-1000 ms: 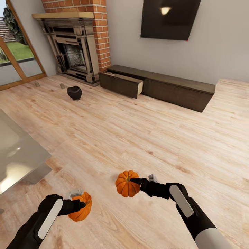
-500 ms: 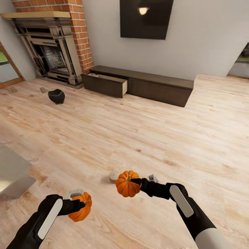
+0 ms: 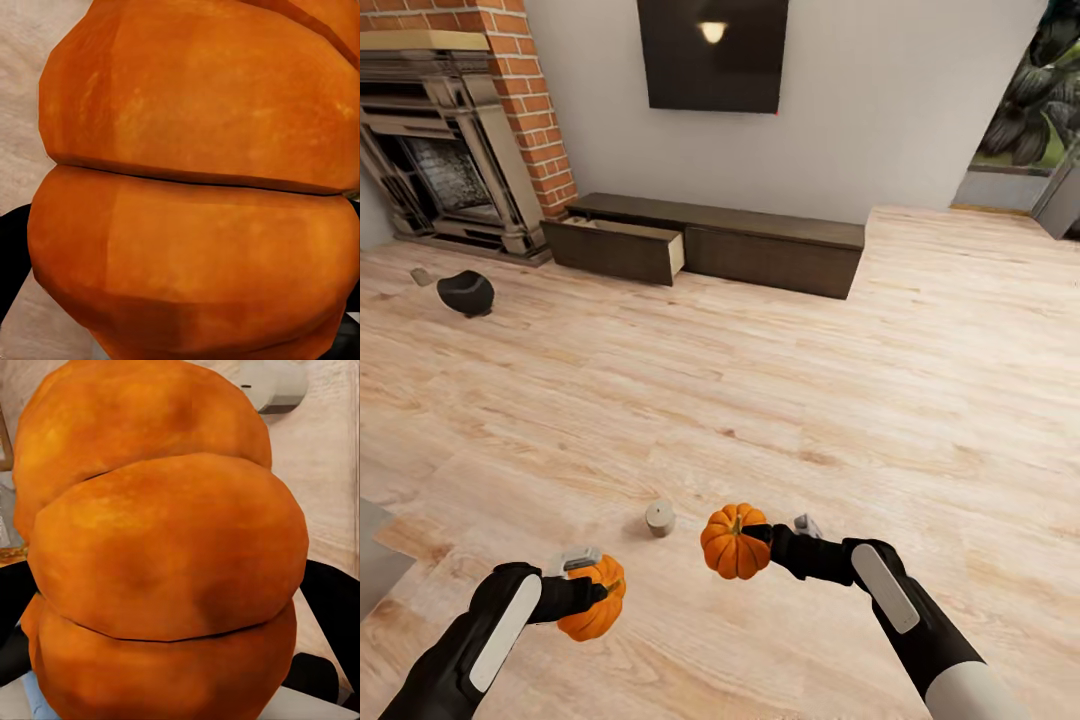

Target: Place each of the two pumpkins and all three candles from the living room inside a cabinet in the living room (use any cabinet), then make sure every cabinet is closed, and position the cauldron so it is next to a table in the living room.

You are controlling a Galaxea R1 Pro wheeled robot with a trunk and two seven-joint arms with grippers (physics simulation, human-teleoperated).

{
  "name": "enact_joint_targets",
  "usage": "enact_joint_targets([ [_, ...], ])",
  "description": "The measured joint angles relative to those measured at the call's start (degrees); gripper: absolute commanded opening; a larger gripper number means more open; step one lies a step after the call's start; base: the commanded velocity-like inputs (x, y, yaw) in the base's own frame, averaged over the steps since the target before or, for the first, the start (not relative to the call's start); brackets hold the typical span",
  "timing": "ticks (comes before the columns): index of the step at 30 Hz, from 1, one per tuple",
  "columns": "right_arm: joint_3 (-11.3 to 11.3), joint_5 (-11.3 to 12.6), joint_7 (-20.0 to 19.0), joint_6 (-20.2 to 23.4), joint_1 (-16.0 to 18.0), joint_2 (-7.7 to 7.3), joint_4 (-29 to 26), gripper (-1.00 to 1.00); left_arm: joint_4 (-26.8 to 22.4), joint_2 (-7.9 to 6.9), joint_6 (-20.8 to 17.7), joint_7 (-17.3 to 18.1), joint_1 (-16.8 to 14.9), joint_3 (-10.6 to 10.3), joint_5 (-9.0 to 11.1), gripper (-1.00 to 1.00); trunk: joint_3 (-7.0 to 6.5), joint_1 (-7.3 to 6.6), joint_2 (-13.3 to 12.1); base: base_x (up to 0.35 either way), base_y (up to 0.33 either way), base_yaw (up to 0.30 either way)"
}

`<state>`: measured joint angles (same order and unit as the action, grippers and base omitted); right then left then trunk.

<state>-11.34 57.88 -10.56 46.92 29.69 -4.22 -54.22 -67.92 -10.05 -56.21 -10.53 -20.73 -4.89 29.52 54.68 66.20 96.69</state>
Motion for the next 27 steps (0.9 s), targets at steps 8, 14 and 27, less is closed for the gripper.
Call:
enact_joint_targets([
  [8,0.0,0.0,0.0,0.0,0.0,0.06,1.0,-1.0,0.0,0.0,0.1,0.0,0.0,-0.1,0.1,-1.0,0.0,0.0,0.0,0.0,0.0,-0.28],
  [14,0.0,0.1,0.0,0.0,0.0,0.04,1.0,-1.0,0.0,0.0,0.1,0.0,0.0,-0.1,0.1,-1.0,0.0,0.0,0.0,0.0,0.0,-0.28],
  [27,0.0,0.3,0.0,0.0,0.0,0.29,1.0,-1.0,0.0,-0.01,0.2,-0.1,0.0,-0.1,0.1,-1.0,0.0,-0.02,0.0,0.048,0.0,-0.28],
])
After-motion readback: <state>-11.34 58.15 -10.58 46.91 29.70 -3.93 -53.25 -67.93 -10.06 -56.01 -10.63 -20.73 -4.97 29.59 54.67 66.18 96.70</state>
